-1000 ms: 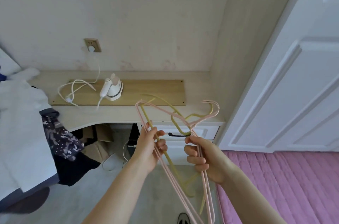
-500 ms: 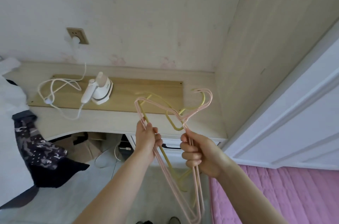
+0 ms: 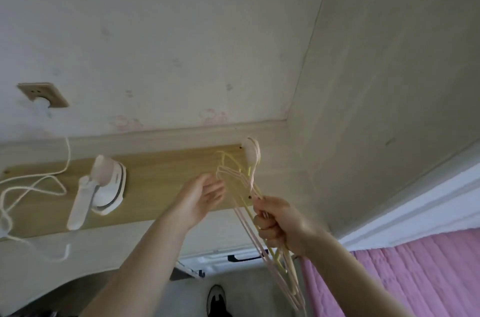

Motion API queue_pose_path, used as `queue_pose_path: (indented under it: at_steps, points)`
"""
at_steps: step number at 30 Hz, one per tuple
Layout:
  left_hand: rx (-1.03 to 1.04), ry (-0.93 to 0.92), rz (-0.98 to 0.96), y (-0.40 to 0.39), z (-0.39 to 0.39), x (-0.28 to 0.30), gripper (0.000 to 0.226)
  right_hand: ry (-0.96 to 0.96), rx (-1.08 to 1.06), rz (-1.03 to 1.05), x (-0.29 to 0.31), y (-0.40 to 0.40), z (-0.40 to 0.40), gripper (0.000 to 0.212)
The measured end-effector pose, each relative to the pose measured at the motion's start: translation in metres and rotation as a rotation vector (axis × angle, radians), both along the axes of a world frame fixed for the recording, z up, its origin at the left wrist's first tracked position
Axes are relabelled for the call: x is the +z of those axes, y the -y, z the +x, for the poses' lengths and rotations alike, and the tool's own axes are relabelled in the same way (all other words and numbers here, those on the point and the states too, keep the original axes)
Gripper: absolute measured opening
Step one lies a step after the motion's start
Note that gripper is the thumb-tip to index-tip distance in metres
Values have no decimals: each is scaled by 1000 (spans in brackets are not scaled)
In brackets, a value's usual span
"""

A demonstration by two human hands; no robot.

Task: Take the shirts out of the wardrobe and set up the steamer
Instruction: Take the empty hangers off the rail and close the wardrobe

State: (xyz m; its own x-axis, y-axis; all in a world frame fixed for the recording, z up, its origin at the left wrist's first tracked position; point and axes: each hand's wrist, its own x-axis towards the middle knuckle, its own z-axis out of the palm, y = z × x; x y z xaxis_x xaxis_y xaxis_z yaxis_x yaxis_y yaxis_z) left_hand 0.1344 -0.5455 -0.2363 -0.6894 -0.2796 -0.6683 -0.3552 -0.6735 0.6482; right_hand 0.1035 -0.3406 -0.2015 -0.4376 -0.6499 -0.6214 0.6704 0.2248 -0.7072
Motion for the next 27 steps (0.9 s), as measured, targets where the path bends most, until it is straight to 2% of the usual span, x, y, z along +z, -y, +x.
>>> queue_pose_path:
  at_steps: [2, 4, 9, 11, 14, 19, 21, 23, 27]
  points:
    - [0, 2, 127, 13, -21, 4, 28, -23, 9, 45, -5, 13, -8, 35]
    - [-35, 15, 180, 22, -38, 5, 27, -54, 22, 77, -10, 24, -16, 36]
    - [-218, -9, 99, 24, -70, 3, 20, -209, 28, 260, -24, 37, -33, 32]
    - [-271, -31, 71, 14, -79, 1, 30, -299, 19, 332, -29, 38, -40, 26]
    - [-395, -75, -12, 3, -91, -3, 58, -431, -3, 430, -37, 38, -54, 21]
    - [-397, -213, 71, -2, -108, 11, 74, -663, 28, 586, -51, 37, -85, 27]
    - [-327, -238, 74, -7, -113, 15, 61, -744, 77, 629, -55, 32, -97, 25]
    - [-255, -237, 48, -12, -119, 16, 36, -836, 115, 693, -61, 28, -106, 22]
    - [-128, -161, 107, -14, -130, -3, 11, -1031, 163, 885, -76, 24, -119, 24]
